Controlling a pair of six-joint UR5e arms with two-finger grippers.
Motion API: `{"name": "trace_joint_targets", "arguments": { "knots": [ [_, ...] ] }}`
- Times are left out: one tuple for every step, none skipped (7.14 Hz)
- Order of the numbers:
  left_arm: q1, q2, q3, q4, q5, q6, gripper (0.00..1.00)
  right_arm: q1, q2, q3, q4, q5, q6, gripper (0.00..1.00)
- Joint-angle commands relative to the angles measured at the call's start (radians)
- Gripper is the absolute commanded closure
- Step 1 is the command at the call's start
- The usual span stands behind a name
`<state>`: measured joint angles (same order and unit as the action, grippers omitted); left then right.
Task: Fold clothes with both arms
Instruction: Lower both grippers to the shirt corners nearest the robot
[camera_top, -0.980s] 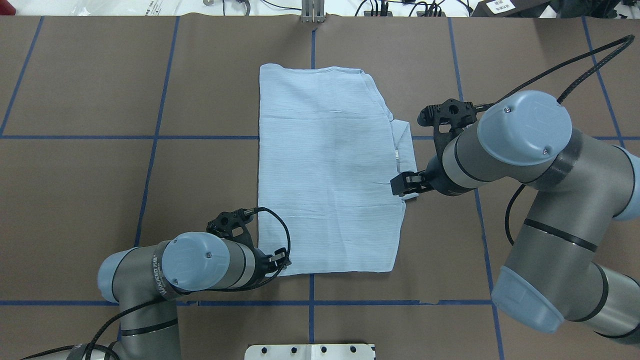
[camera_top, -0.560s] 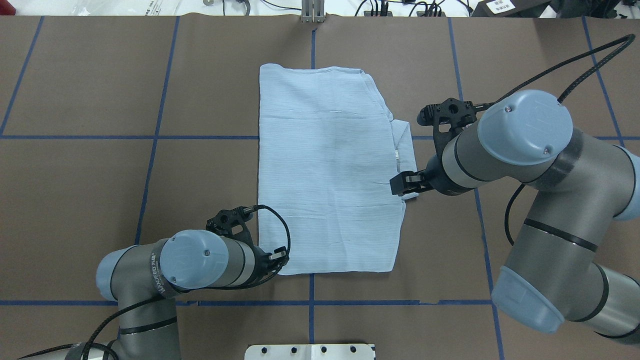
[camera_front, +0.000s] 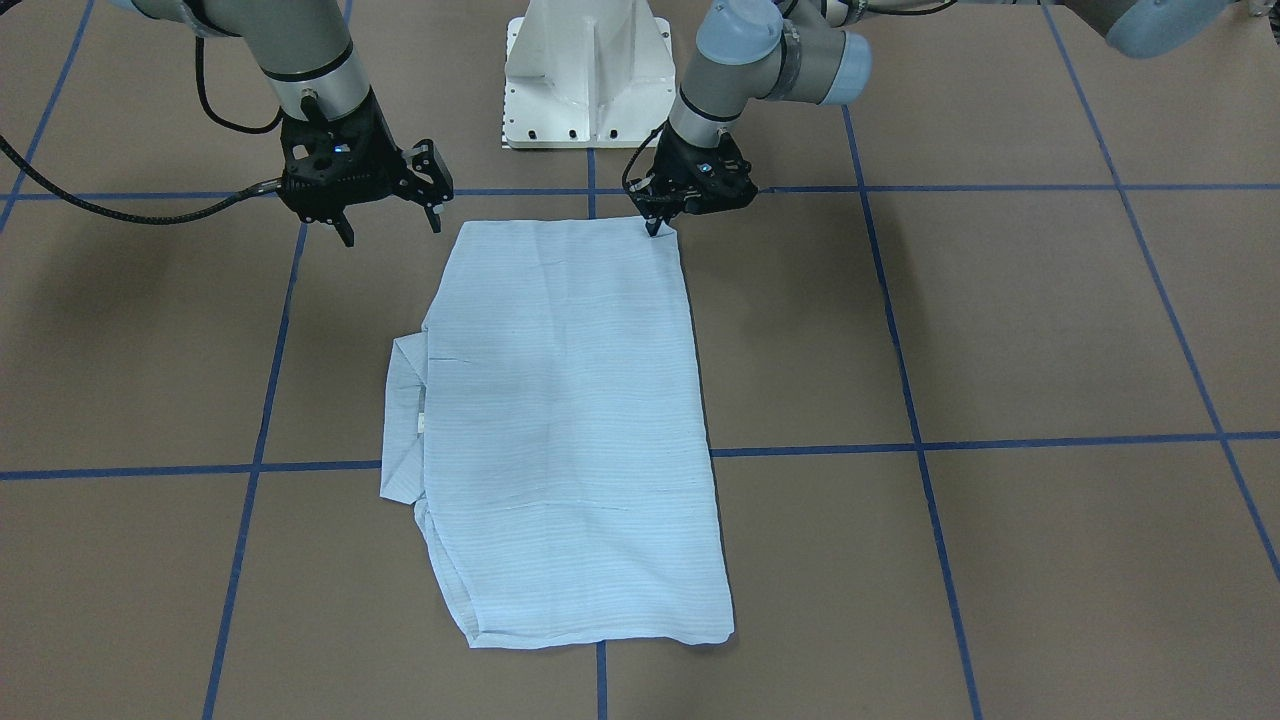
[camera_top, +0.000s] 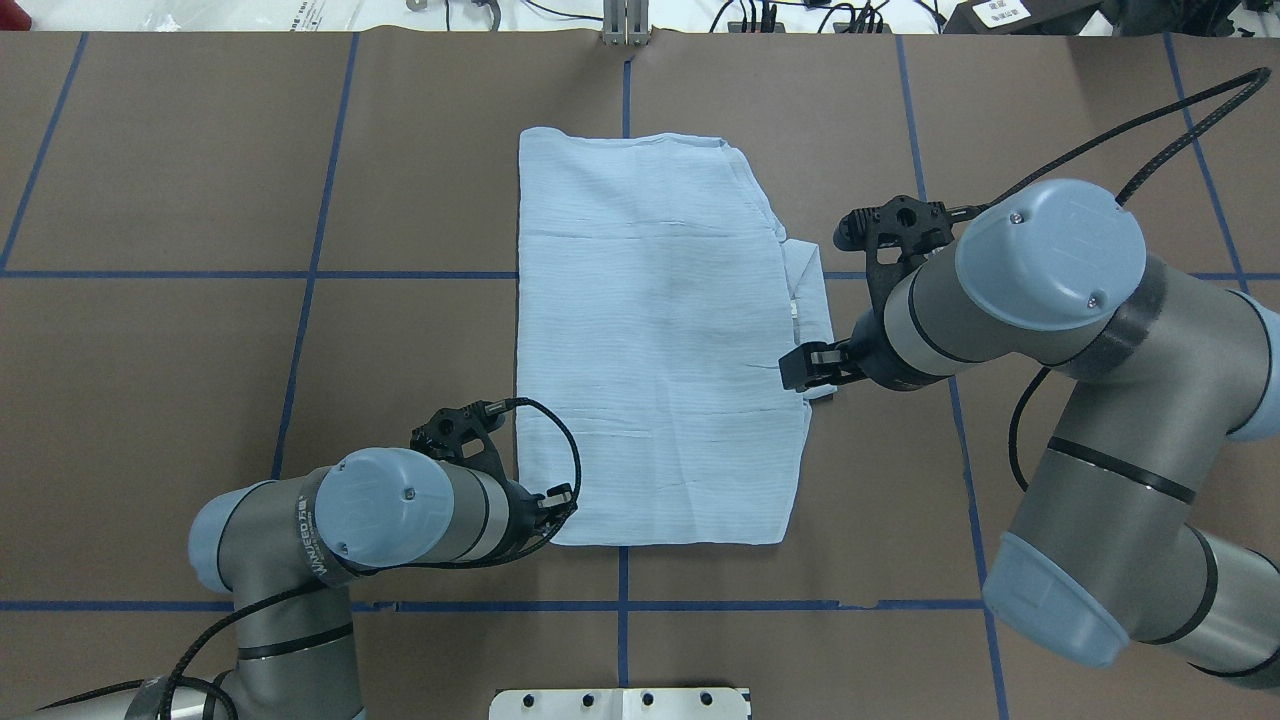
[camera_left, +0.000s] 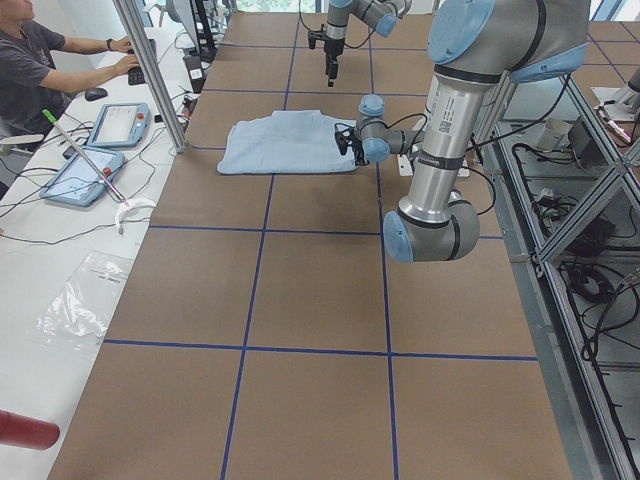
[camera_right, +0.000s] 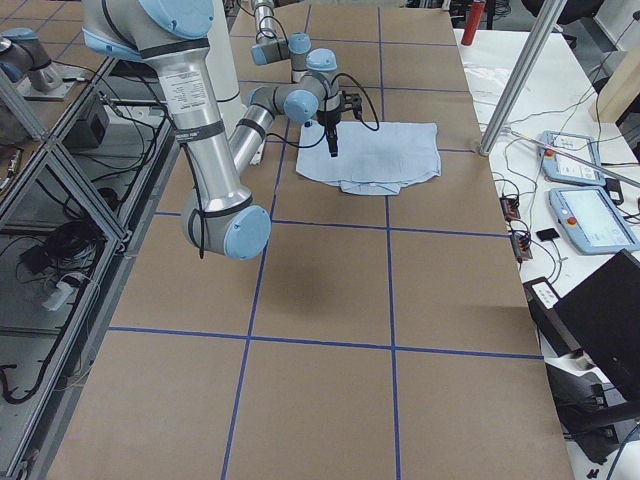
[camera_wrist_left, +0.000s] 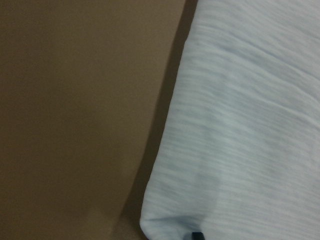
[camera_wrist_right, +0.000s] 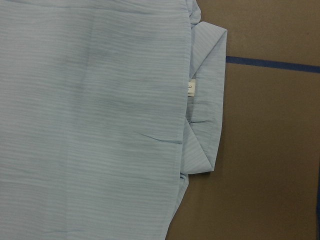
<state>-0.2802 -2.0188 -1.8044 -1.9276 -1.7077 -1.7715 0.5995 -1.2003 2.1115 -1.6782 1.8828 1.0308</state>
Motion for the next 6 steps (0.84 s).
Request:
{"name": "trace_joint_targets", "arguments": {
  "knots": [
    [-0.016, -0.001, -0.013, -0.001, -0.001, 0.0, 1.0, -0.006, 0.002, -0.005, 0.0, 0.001, 0.026, 0.0],
    [-0.02, -0.001, -0.03, 0.001, -0.004, 0.0, 1.0, -0.044, 0.002, -0.007, 0.0, -0.004, 0.129, 0.0],
    [-0.02, -0.001, -0.032, 0.001, -0.004, 0.0, 1.0, -0.097, 0.005, -0.007, 0.002, -0.01, 0.255, 0.0],
    [-0.02, -0.001, -0.032, -0.001, -0.004, 0.0, 1.0, -0.165, 0.008, -0.014, 0.002, -0.049, 0.379, 0.0],
    [-0.022, -0.001, -0.032, -0.001, -0.004, 0.0, 1.0, -0.212, 0.017, -0.039, 0.002, -0.097, 0.47, 0.0],
    [-0.022, -0.001, -0.03, -0.001, -0.004, 0.0, 1.0, -0.252, 0.049, -0.086, 0.002, -0.134, 0.606, 0.0]
  ]
}}
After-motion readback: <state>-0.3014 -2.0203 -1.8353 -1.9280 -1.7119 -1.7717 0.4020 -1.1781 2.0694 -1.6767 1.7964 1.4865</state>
